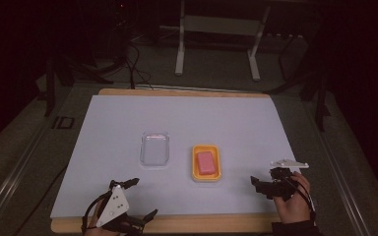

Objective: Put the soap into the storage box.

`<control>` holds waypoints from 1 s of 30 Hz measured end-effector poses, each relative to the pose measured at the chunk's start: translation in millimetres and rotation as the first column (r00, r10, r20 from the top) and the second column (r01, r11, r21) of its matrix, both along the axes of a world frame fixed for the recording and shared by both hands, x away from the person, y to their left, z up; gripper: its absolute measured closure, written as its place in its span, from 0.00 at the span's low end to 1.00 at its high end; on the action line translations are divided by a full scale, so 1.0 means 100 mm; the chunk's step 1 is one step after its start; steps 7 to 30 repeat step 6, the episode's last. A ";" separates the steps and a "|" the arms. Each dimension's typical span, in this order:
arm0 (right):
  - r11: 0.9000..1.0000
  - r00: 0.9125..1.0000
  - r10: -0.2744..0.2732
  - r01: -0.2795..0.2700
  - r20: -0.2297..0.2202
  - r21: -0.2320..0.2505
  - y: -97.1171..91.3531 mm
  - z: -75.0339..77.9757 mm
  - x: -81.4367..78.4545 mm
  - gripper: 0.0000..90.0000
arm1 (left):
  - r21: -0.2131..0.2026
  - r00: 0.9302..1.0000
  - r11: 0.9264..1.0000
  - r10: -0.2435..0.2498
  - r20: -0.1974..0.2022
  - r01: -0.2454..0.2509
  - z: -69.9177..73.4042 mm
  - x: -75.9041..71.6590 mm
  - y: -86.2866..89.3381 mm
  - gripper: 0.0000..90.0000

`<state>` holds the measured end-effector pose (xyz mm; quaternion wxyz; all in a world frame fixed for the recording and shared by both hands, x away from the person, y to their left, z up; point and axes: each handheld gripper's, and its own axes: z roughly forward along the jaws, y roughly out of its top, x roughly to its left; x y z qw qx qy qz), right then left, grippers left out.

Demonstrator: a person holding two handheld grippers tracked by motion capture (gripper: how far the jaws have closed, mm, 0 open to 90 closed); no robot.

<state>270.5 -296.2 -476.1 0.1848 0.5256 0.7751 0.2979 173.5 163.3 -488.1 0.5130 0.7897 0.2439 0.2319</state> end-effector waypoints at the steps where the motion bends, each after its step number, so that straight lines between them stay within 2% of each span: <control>1: 1.000 1.000 0.000 0.000 -0.006 0.005 0.00 -0.01 0.00 0.23 | 0.000 1.000 1.000 0.000 0.000 0.000 0.00 0.00 0.00 0.00; 30: 1.000 1.000 0.000 0.000 0.004 0.010 0.01 -0.03 0.02 0.23 | 0.003 1.000 1.000 -0.003 -0.001 0.003 0.00 0.00 0.00 0.00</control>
